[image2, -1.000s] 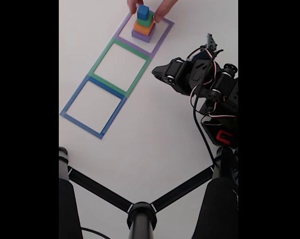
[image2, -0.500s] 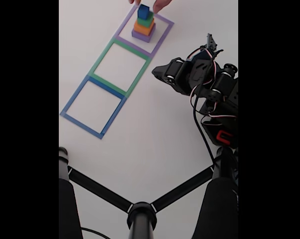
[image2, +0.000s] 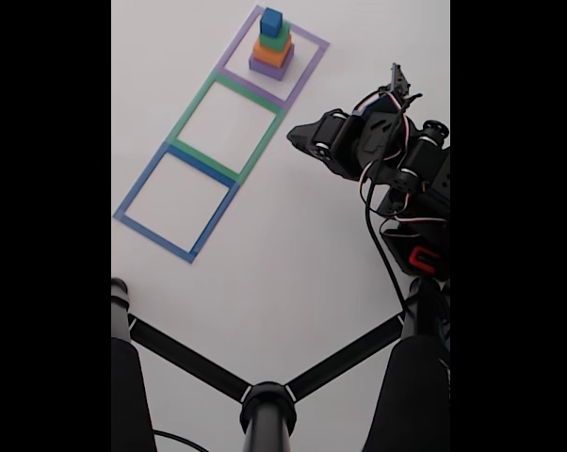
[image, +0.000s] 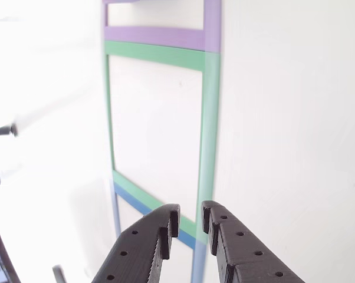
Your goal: Tower of hanoi
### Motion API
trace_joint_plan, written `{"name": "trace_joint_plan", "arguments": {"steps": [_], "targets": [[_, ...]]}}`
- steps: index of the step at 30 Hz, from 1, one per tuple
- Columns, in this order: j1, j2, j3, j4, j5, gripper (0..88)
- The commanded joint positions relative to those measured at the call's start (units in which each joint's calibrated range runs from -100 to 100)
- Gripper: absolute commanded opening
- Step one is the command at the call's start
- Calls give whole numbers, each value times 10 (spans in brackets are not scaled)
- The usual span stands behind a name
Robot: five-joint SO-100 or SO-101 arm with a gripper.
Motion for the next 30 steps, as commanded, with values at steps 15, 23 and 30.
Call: {"name": "trace_joint_plan", "arguments": {"steps": [15, 23, 30], "targets": [[-3, -7, 6, 2, 12, 0], [-10, -7, 6, 2, 33, 0], [-13, -7, 6, 2, 40, 0]]}}
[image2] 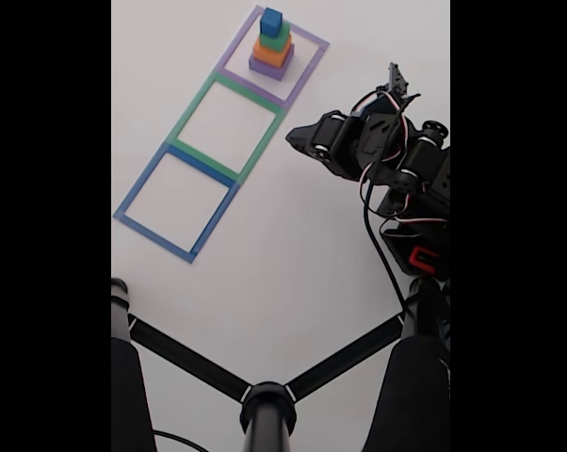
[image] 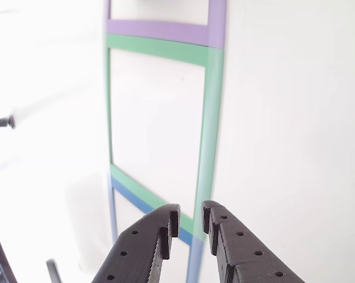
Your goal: Tower of hanoi
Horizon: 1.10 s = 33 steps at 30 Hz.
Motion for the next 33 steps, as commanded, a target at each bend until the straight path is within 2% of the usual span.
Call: {"name": "trace_joint_plan", "arguments": {"steps": [1, 5, 13, 20, 26, 28, 30, 32, 33], "targets": [[-8, -7, 6, 2, 16, 0], [-8, -7, 6, 2, 45, 0], [-9, 59, -38, -58, 216, 0], [-10, 212, -217, -92, 367, 0], [-18, 331, -382, -100, 444, 0], [-21, 360, -429, -97, 503, 0], [-21, 385, -474, -93, 591, 0], [-18, 406, -516, -84, 729, 0], [-15, 416, -536, -80, 840, 0]]}}
